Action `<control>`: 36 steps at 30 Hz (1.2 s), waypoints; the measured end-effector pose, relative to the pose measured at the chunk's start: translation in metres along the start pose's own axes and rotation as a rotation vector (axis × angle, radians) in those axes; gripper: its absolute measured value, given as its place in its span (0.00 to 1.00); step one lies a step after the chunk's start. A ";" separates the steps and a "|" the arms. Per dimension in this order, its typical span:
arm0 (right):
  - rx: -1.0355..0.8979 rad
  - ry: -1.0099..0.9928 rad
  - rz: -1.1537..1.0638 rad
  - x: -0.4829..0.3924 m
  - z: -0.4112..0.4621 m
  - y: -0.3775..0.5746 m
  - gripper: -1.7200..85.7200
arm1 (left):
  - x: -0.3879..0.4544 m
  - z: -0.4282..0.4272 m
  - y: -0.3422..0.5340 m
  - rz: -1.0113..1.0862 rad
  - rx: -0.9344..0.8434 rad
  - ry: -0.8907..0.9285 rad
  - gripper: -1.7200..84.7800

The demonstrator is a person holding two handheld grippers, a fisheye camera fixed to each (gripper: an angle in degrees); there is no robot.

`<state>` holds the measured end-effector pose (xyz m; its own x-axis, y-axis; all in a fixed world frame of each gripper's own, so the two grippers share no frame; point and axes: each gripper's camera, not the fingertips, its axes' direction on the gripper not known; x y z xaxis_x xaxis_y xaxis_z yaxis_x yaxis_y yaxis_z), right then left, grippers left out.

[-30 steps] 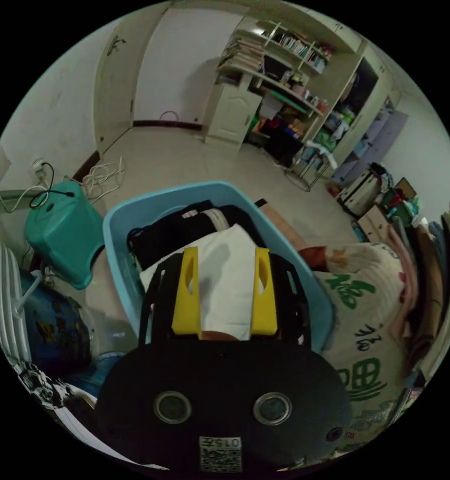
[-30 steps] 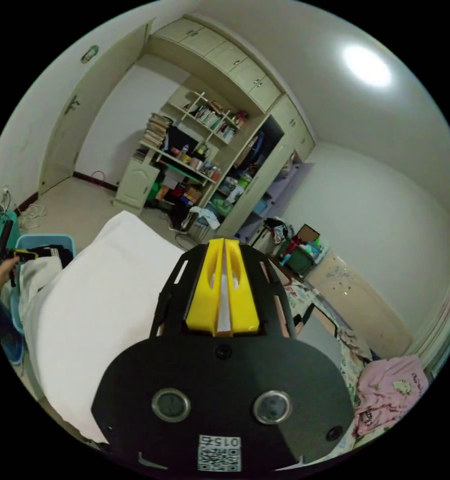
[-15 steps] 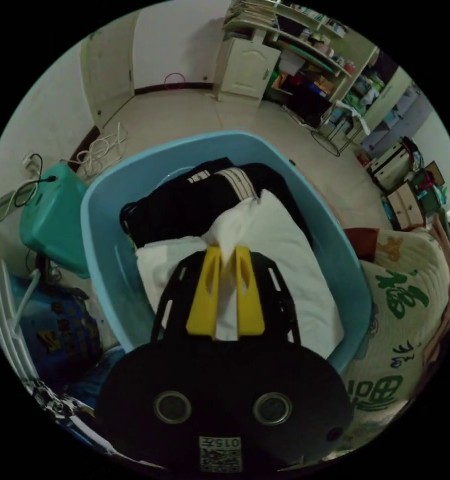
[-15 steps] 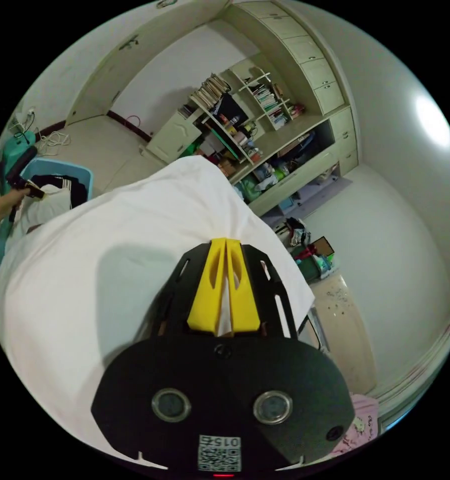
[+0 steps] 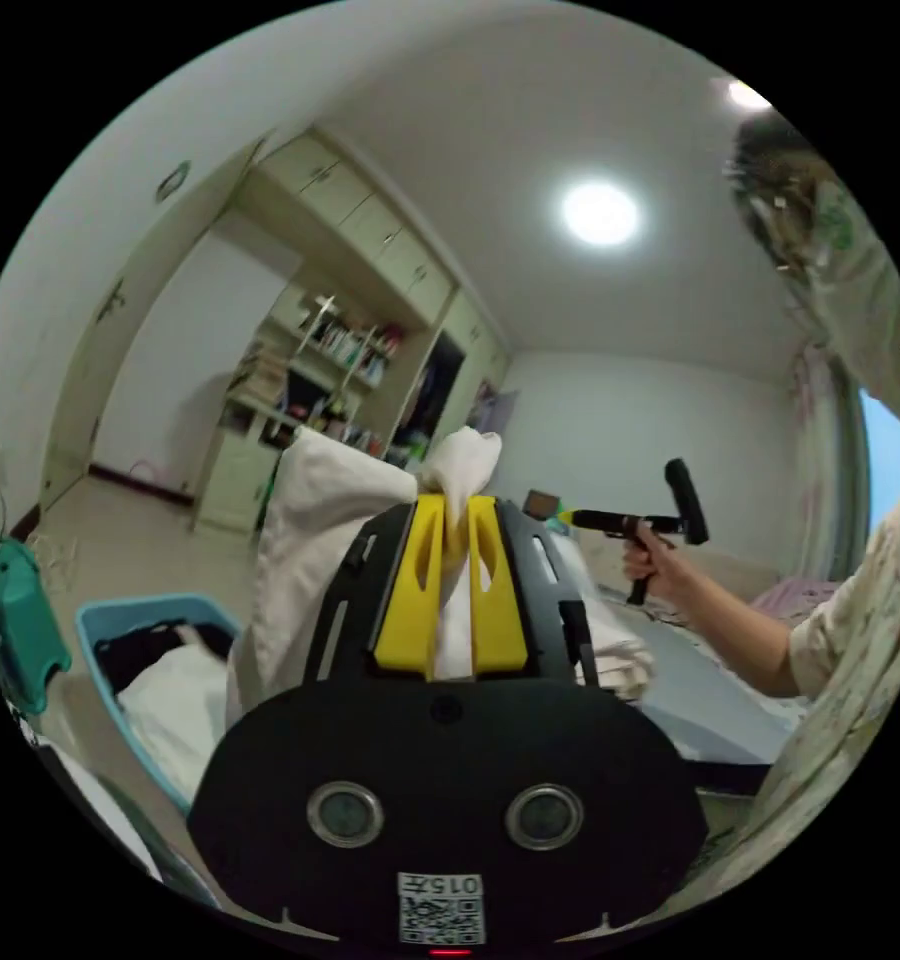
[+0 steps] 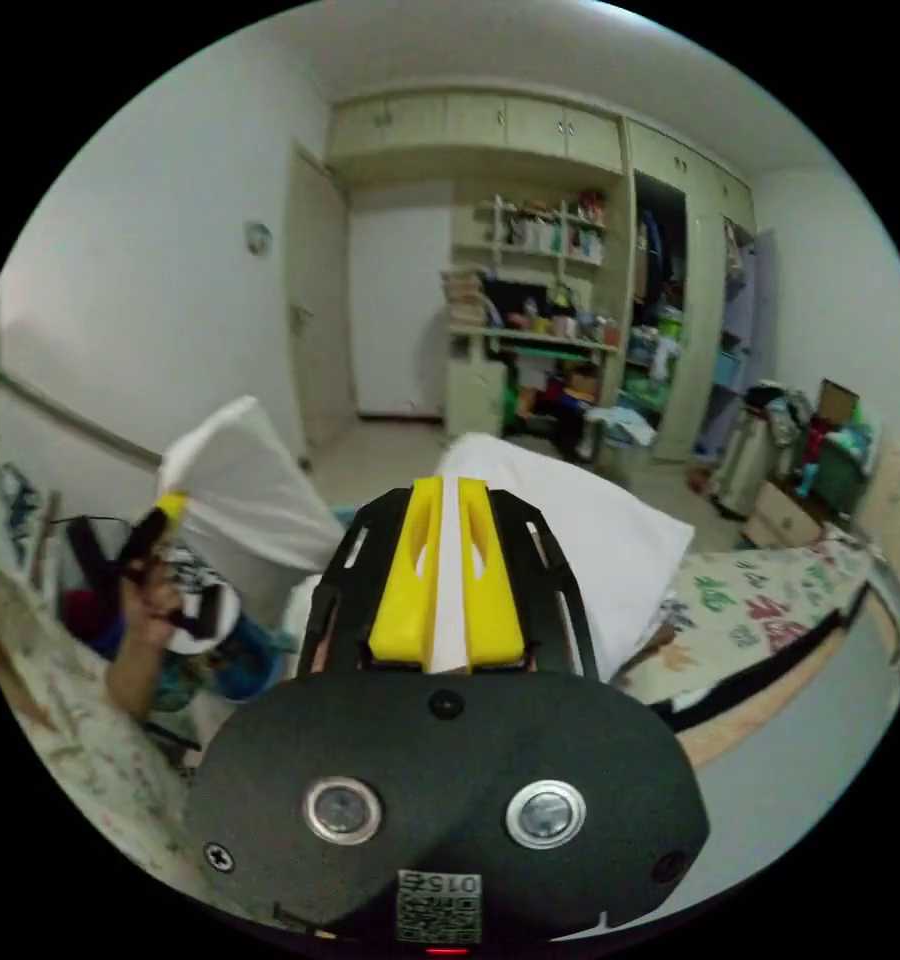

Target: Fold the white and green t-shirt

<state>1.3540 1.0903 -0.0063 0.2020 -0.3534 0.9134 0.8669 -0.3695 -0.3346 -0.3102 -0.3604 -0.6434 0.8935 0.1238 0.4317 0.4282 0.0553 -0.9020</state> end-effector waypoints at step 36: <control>-0.124 0.103 0.579 -0.037 -0.753 -0.021 0.17 | 0.321 0.132 0.195 0.094 -0.936 0.804 0.04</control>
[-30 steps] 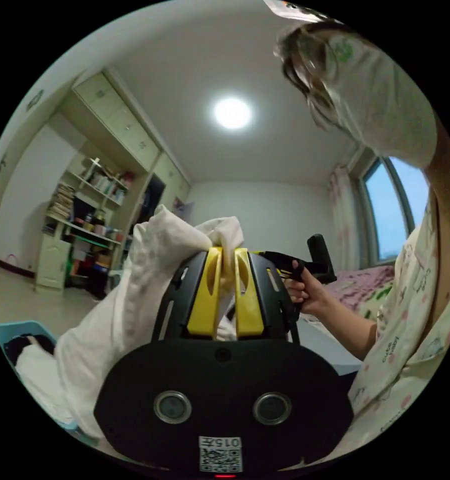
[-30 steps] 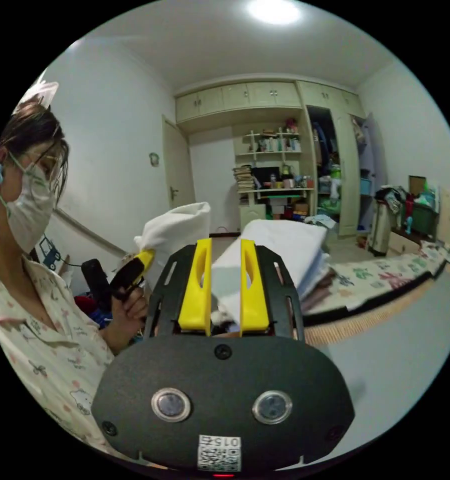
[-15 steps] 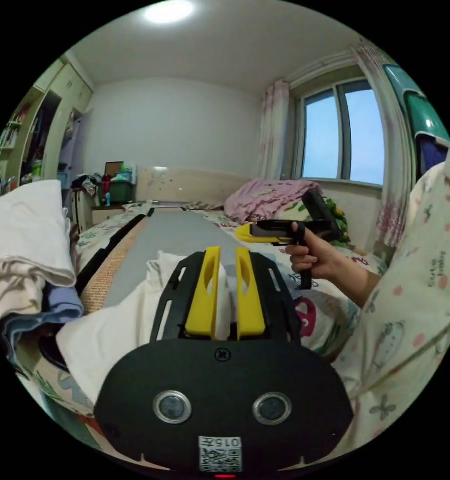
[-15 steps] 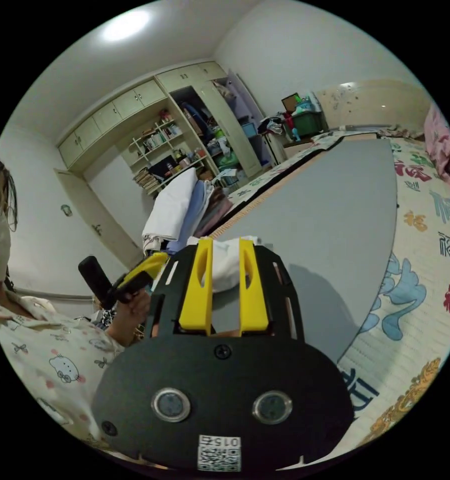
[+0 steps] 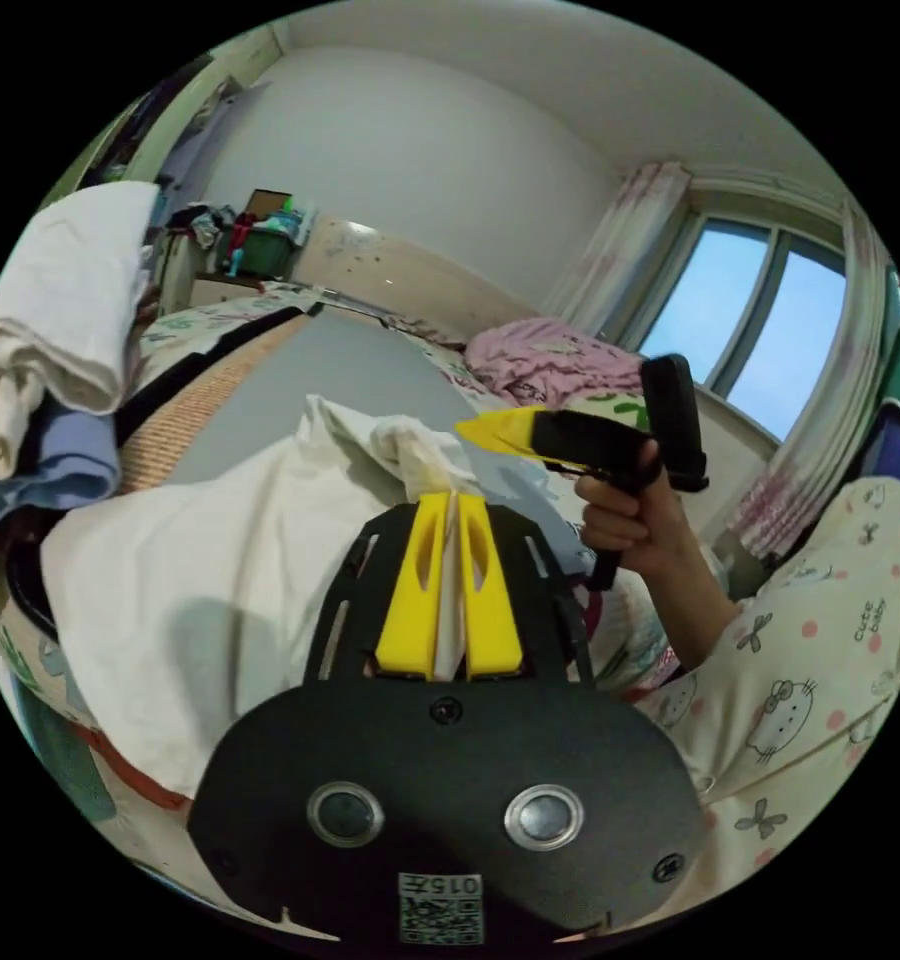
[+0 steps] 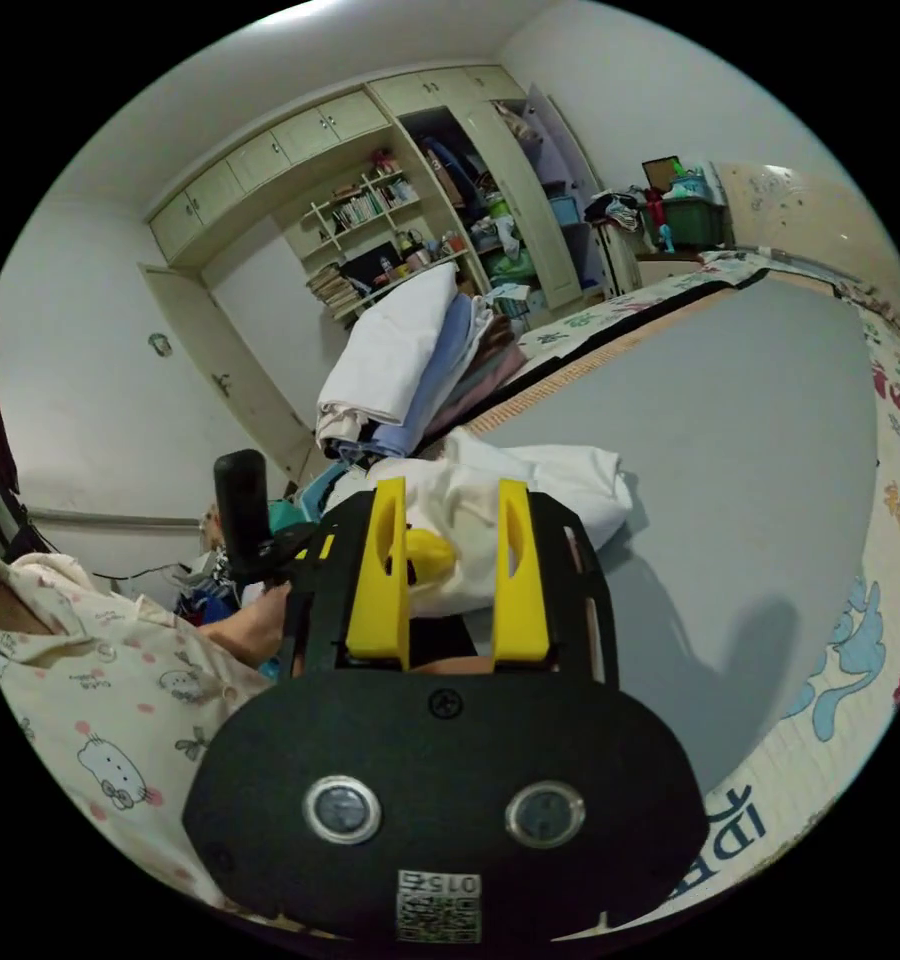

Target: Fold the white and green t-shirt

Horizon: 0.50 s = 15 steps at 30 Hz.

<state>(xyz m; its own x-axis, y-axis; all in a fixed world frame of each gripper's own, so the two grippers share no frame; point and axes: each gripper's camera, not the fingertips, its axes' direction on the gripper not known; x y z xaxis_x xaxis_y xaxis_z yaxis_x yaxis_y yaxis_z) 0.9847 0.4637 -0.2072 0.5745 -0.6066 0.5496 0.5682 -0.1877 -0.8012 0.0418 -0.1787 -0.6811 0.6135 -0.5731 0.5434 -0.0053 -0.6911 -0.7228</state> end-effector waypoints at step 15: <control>-0.203 0.381 -0.027 -0.134 -0.110 0.019 0.15 | 0.013 -0.106 0.007 0.187 0.178 -0.206 0.10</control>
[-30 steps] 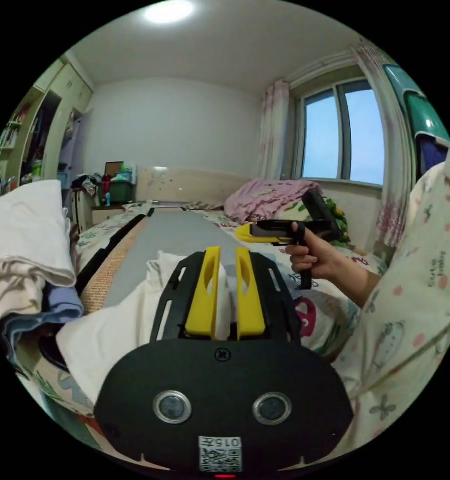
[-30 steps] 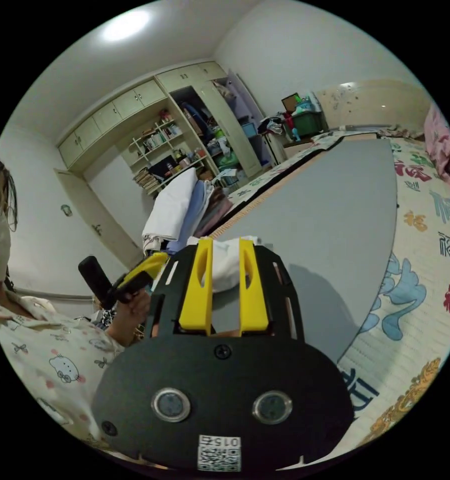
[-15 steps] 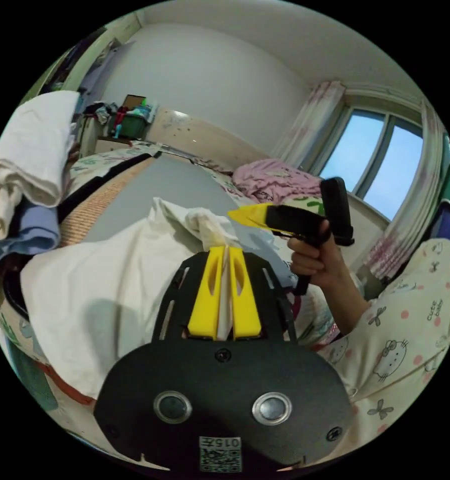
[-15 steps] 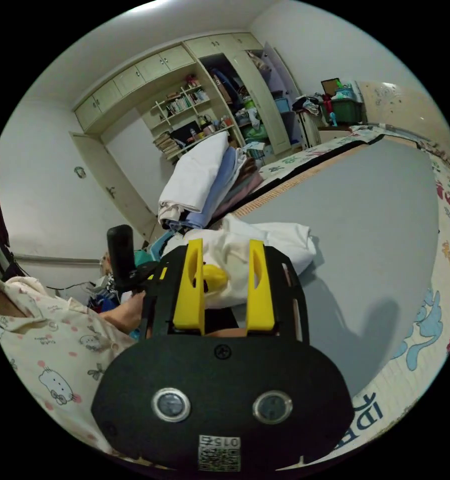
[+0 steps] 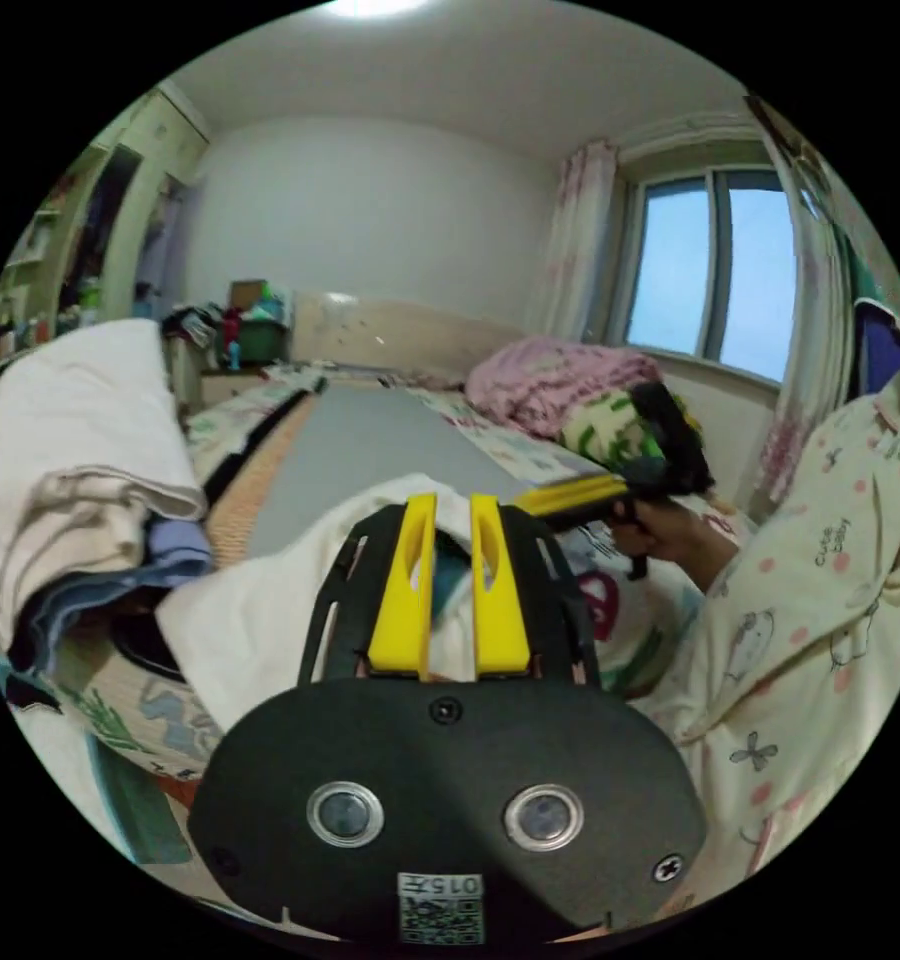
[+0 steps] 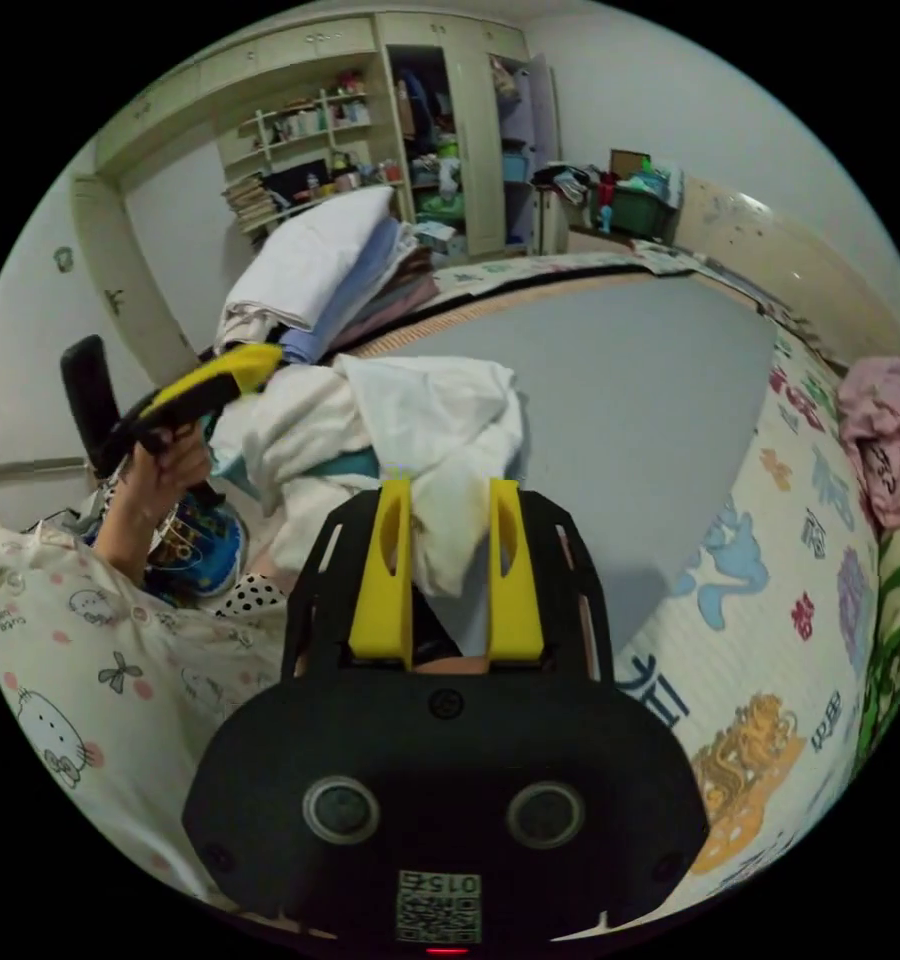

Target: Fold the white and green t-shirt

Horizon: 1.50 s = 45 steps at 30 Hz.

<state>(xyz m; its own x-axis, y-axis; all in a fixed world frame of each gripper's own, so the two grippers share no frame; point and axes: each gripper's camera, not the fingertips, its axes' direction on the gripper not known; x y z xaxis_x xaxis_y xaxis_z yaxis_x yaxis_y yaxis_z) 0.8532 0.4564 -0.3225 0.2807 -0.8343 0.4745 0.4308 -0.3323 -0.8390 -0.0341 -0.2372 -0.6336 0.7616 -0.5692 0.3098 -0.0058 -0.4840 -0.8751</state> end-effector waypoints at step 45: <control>0.801 0.196 0.113 -0.130 -0.511 0.119 0.03 | -0.130 -0.161 -0.151 -0.007 0.226 -0.003 0.03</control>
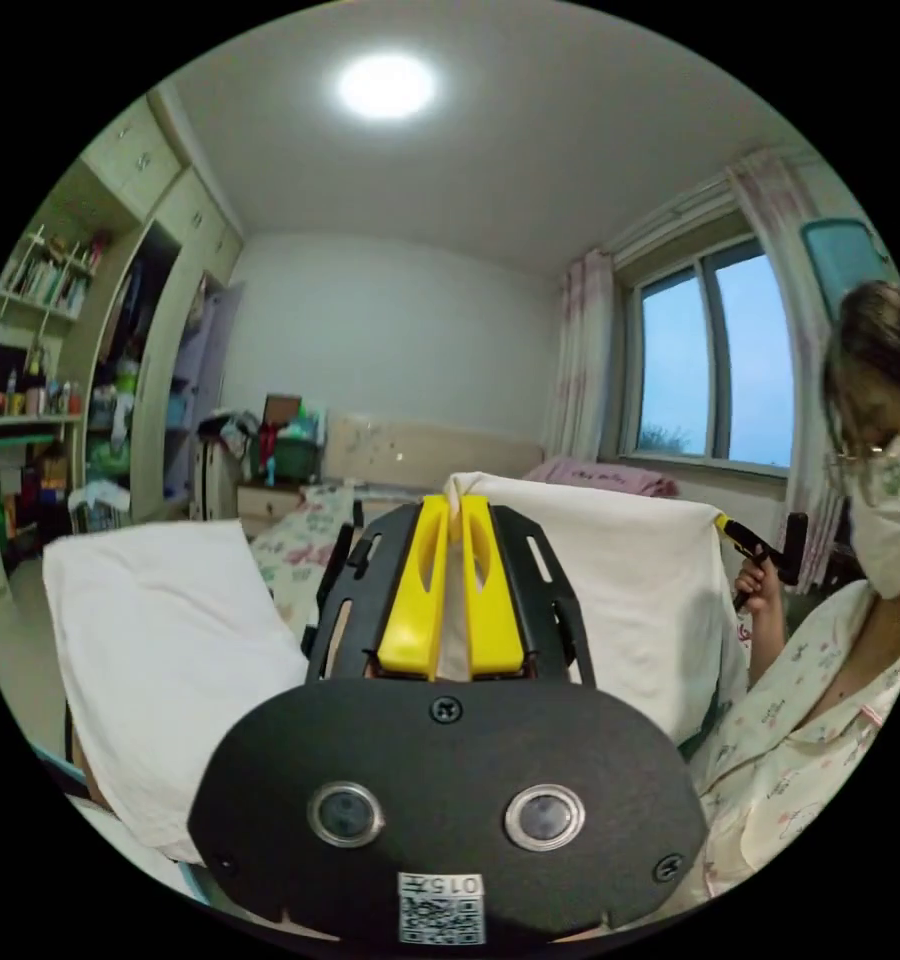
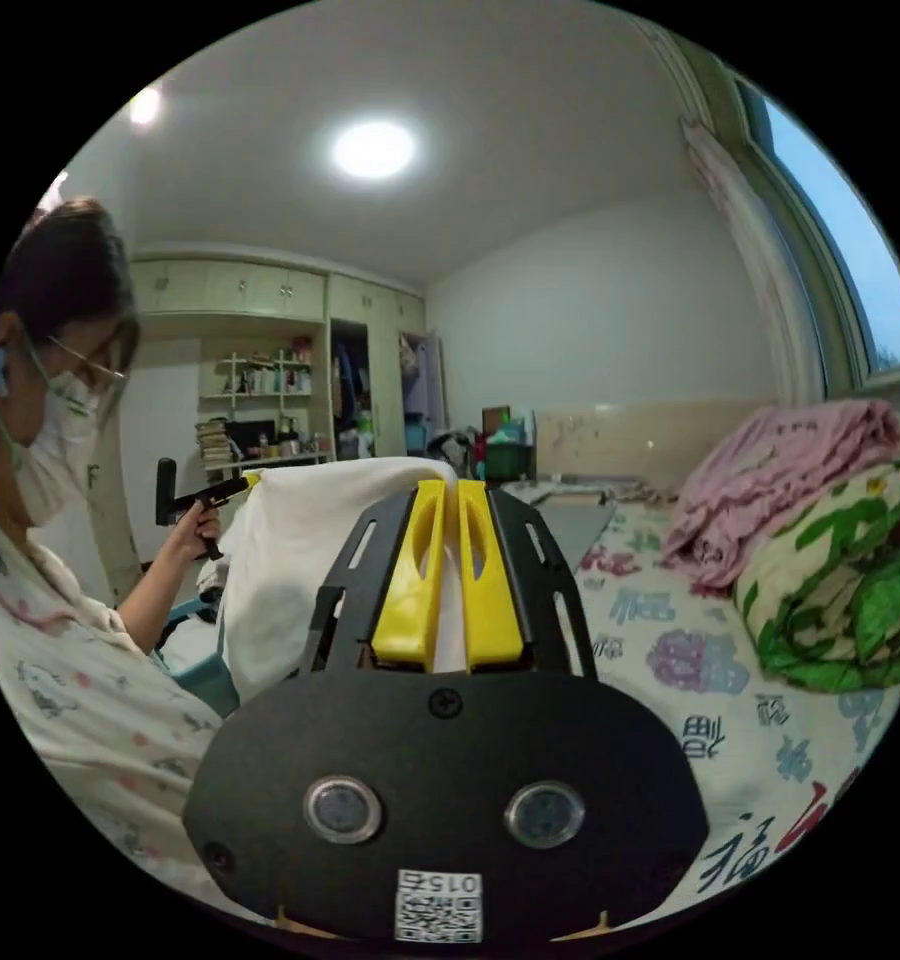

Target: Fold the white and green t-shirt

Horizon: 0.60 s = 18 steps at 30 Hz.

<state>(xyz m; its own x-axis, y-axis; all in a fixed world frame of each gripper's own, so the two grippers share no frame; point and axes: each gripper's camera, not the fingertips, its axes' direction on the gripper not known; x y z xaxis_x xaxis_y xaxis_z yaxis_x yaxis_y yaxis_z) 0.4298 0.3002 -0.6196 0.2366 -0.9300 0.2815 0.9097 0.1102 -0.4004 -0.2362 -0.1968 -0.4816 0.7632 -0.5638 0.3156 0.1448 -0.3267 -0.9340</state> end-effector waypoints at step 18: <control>-0.669 0.323 0.276 0.136 0.346 0.057 0.07 | -0.098 0.313 0.060 -0.240 -0.553 -0.413 0.07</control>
<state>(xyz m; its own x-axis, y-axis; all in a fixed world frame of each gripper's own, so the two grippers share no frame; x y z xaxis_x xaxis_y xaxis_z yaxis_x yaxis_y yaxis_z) 0.6315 0.3015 -0.3029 0.2199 -0.9668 -0.1302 0.4102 0.2127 -0.8869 -0.1057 0.0761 -0.6213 0.9416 -0.1320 0.3098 0.0820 -0.8023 -0.5912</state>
